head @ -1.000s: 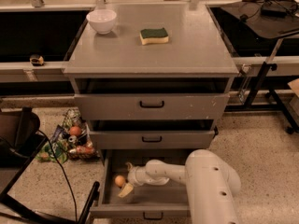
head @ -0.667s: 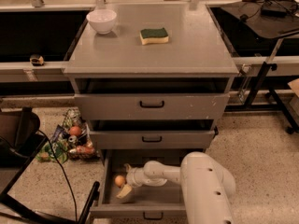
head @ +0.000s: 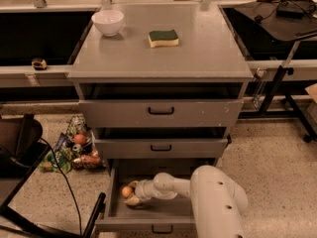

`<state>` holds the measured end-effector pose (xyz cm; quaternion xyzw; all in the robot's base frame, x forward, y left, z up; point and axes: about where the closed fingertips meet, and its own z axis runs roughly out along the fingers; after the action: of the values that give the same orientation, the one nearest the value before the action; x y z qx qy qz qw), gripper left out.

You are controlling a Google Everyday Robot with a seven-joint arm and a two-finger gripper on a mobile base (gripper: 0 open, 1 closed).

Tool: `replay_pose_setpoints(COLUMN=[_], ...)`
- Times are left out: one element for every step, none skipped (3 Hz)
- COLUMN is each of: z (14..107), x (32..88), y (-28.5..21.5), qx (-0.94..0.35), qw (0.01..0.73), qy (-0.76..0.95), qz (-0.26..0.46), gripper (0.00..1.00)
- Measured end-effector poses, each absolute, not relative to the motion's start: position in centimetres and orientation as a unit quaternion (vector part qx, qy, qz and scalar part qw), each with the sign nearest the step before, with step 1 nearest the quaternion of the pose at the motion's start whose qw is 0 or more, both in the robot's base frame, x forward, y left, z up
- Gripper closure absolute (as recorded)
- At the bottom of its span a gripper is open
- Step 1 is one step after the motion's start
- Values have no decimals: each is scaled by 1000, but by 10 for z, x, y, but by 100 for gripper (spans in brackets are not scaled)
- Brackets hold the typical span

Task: Pick orange from bottom drawer and place on counter

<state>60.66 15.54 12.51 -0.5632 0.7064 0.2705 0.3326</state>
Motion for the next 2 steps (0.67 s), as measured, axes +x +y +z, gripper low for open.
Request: replay_pose_setpoints(z=[122,141], x=[606,597], y=[156,149], qx=[-562,-560], qw=[334,365], qy=[704,682], qz=[276,296], gripper=[65,88])
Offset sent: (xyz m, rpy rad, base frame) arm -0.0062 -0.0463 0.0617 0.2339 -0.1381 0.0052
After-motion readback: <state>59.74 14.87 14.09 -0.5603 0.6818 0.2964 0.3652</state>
